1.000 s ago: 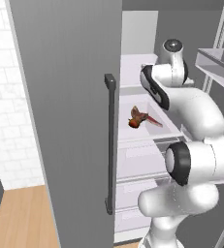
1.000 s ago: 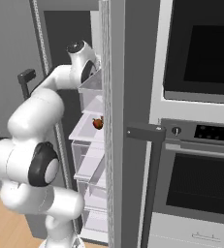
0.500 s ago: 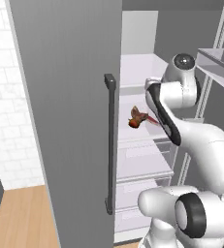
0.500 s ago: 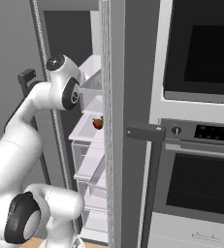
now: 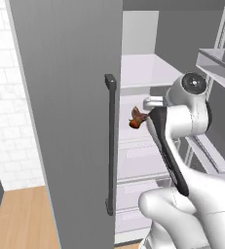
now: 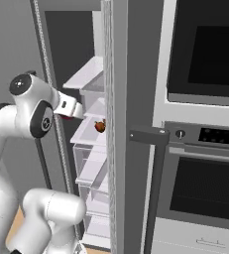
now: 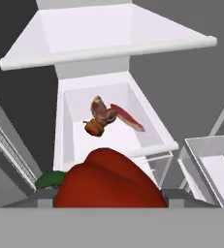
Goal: Place one bell pepper and one steak in each tupperware on the nearby counter, to pack two identical lunches.
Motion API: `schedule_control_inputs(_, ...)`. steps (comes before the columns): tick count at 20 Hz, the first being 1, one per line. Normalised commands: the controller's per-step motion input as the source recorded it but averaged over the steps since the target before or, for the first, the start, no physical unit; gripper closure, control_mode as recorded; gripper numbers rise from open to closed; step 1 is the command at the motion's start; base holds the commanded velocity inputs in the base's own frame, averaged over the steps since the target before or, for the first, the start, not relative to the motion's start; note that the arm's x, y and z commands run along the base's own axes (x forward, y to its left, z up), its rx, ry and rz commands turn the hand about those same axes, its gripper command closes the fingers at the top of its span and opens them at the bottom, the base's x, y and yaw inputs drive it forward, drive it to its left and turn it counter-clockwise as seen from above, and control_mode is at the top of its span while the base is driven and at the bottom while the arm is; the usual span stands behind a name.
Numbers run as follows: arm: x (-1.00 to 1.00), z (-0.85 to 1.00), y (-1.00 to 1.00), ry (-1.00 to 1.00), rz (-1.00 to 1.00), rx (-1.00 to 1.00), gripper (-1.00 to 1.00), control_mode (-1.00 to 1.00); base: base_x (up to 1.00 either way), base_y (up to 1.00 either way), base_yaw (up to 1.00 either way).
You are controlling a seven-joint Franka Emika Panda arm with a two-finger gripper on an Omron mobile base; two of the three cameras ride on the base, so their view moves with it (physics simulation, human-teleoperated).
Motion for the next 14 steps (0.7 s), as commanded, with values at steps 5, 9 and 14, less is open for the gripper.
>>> schedule_control_inputs(5,-0.60,0.00,0.07,-0.02,0.04,-0.02,1.00,1.00,-0.40,0.00,0.01)
schedule_control_inputs(9,0.00,0.00,0.00,0.00,0.00,0.00,1.00,1.00,-1.00,0.00,0.00)
schedule_control_inputs(14,0.00,0.00,0.00,0.00,0.00,0.00,1.00,1.00,-1.00,-0.23,0.00)
